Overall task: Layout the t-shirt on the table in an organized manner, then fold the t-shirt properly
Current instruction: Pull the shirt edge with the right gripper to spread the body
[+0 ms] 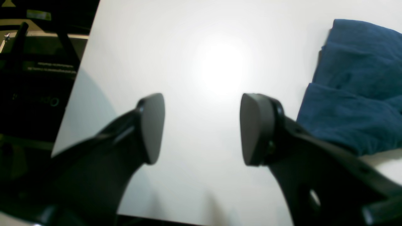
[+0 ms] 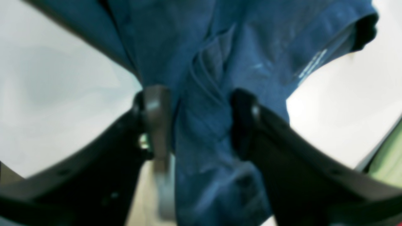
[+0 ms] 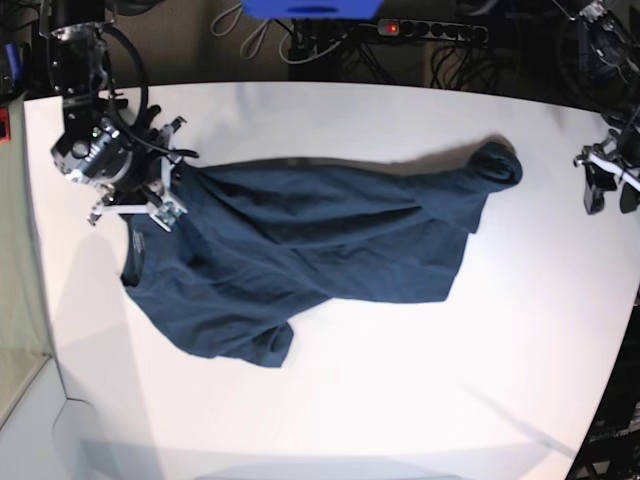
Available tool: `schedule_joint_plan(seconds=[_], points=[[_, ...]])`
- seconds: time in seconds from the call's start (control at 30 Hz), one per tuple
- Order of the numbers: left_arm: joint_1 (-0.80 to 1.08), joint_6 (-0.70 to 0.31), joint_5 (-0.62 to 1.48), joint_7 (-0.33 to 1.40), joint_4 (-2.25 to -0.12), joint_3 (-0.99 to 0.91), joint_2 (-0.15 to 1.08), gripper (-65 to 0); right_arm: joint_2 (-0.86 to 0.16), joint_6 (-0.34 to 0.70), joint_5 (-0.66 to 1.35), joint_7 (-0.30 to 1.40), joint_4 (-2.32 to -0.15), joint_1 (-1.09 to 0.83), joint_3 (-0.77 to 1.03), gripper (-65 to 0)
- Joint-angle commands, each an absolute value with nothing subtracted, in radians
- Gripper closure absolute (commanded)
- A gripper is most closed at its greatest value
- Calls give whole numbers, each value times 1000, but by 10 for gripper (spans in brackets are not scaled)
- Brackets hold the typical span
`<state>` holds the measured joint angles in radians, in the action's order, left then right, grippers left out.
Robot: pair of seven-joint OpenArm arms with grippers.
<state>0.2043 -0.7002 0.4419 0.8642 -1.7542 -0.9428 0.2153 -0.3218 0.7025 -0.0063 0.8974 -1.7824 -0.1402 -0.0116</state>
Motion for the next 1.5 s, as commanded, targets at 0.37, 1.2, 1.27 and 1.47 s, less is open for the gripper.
schedule_joint_plan(seconds=[0.37, 1.2, 1.27, 1.47], points=[[197, -698, 461, 843, -1768, -949, 231, -371, -372, 698, -1, 891, -1916, -163, 2, 0], [188, -698, 466, 843, -1774, -1003, 231, -371, -398, 698, 1, 1006, -2029, -50, 418, 0], [173, -698, 484, 845, -1779, -1004, 229, -371, -397, 698, 1, 964, -2025, -110, 407, 0], [159, -698, 650, 845, -1770, -992, 228, -374, -398, 698, -1, 920, -2022, -236, 377, 0]])
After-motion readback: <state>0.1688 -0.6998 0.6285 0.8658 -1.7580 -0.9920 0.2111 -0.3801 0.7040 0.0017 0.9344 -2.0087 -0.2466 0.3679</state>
